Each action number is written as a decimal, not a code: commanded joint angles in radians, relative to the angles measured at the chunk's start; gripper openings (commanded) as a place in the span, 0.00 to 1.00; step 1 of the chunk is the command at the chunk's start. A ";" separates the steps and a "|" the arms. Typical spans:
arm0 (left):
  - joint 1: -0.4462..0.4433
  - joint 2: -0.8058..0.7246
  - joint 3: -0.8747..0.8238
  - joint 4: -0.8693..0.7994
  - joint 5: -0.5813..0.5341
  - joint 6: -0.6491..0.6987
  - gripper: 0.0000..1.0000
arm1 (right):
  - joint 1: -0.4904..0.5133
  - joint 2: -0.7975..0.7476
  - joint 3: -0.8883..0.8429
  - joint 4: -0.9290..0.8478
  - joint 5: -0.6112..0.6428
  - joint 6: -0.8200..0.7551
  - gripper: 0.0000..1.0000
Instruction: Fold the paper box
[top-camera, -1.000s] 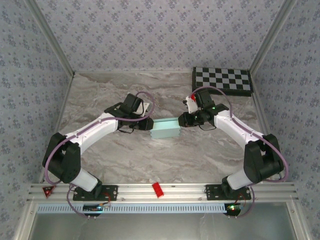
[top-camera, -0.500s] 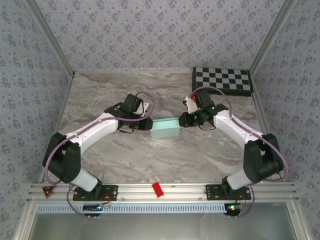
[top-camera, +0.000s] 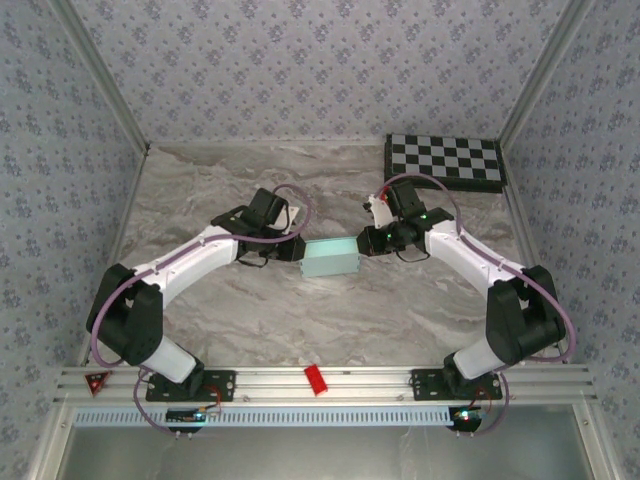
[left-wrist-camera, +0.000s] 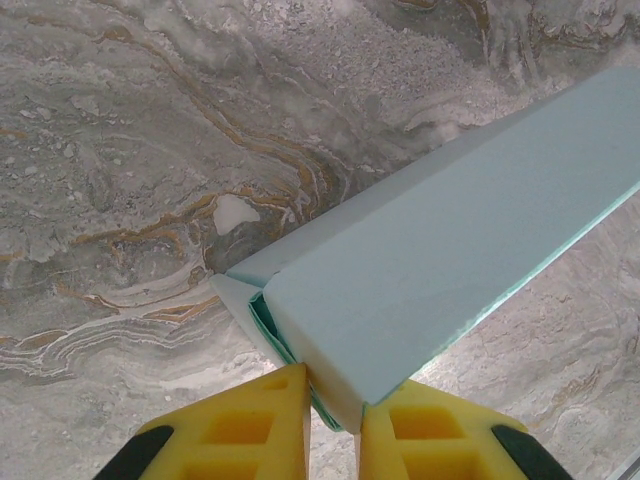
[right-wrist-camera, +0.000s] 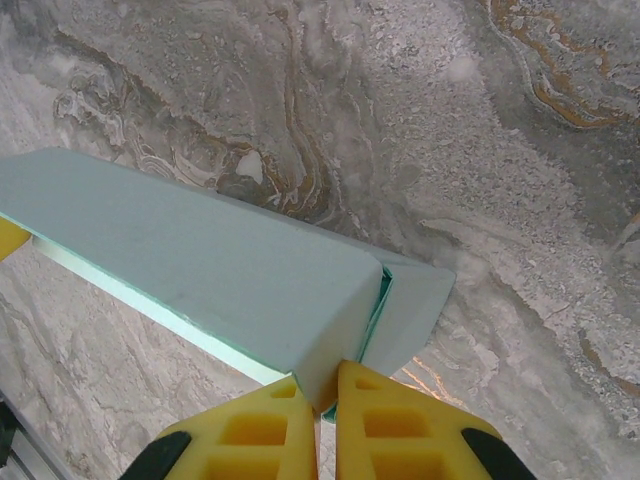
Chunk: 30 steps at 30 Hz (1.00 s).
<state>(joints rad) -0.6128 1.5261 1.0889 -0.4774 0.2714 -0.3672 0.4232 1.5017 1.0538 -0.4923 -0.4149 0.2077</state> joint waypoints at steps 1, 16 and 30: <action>-0.022 0.019 0.006 -0.047 0.009 0.016 0.17 | 0.026 0.027 -0.011 -0.083 -0.007 -0.016 0.11; -0.047 0.026 0.006 -0.079 -0.028 0.030 0.18 | 0.040 0.018 -0.020 -0.104 0.020 -0.028 0.12; -0.048 0.022 0.052 -0.098 -0.034 0.046 0.22 | 0.039 -0.015 -0.002 -0.104 0.024 -0.017 0.13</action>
<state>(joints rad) -0.6502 1.5284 1.1049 -0.5247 0.2203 -0.3408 0.4450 1.4933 1.0534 -0.5350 -0.3813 0.1902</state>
